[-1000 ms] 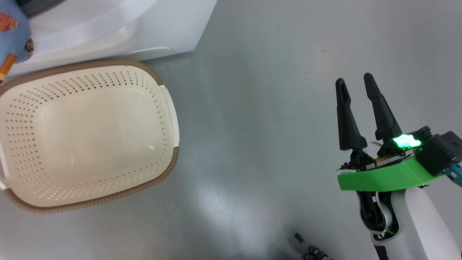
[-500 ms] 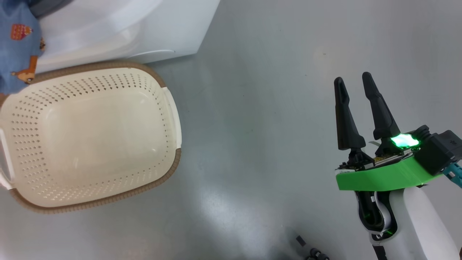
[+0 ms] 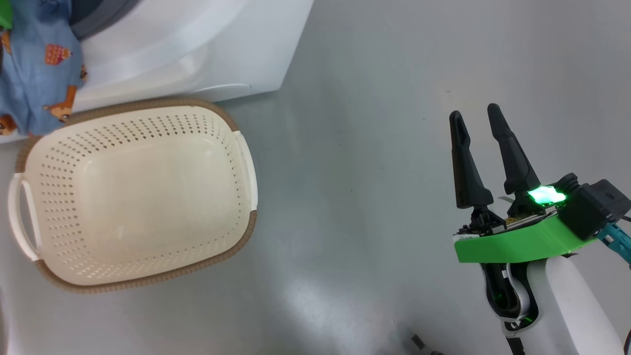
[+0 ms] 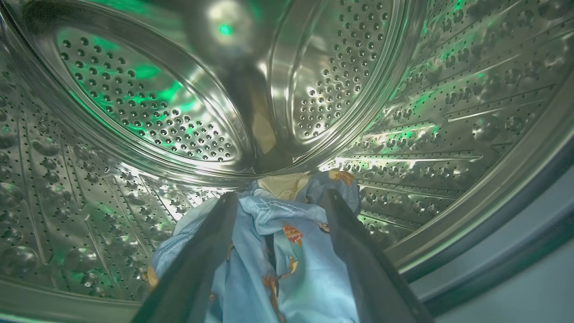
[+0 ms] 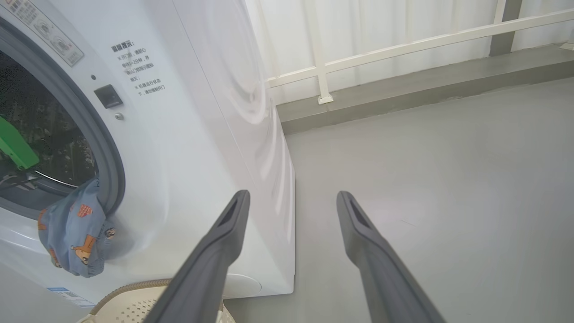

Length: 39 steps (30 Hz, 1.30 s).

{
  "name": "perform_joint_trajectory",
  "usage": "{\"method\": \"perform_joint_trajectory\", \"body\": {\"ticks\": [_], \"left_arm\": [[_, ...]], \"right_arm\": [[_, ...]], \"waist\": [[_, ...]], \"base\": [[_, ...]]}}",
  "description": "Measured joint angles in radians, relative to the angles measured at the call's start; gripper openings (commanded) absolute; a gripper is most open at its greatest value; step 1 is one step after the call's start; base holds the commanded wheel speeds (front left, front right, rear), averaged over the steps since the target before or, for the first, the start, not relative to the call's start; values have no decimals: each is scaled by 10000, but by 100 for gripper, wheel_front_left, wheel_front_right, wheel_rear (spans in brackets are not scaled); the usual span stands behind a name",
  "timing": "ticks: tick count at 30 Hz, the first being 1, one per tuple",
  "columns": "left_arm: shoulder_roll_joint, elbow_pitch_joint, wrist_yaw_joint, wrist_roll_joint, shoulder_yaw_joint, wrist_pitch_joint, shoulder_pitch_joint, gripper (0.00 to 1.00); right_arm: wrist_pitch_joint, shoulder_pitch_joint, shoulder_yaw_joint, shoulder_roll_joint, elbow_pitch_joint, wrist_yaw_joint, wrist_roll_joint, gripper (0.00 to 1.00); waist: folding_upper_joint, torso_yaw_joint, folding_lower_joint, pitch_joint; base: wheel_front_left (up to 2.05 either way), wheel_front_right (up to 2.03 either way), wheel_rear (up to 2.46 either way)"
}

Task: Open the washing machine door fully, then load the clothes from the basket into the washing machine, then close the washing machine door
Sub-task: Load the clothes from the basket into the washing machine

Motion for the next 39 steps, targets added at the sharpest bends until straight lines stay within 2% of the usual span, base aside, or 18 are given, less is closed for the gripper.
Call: {"method": "perform_joint_trajectory", "body": {"ticks": [6,16,22,39], "left_arm": [[-174,-422,-13,-259,151,-2,452,100],[-765,-2665,171,-286,518,-2,2473,100],[-1177,-3967,268,-280,1103,-2,3887,100],[-2096,-6399,144,562,1820,-2,7819,100]], "right_arm": [[0,14,-6,-2,33,0,-10,100],[0,77,-192,-4,125,0,-268,100],[0,446,-303,-23,255,0,-464,100],[0,1517,-600,-669,397,0,-464,100]], "waist": [[0,116,0,-196],[0,393,0,-759],[0,608,0,-1317],[0,1268,0,-3064]], "base": [[0,0,0],[0,0,0],[0,0,0],[0,0,0]]}}
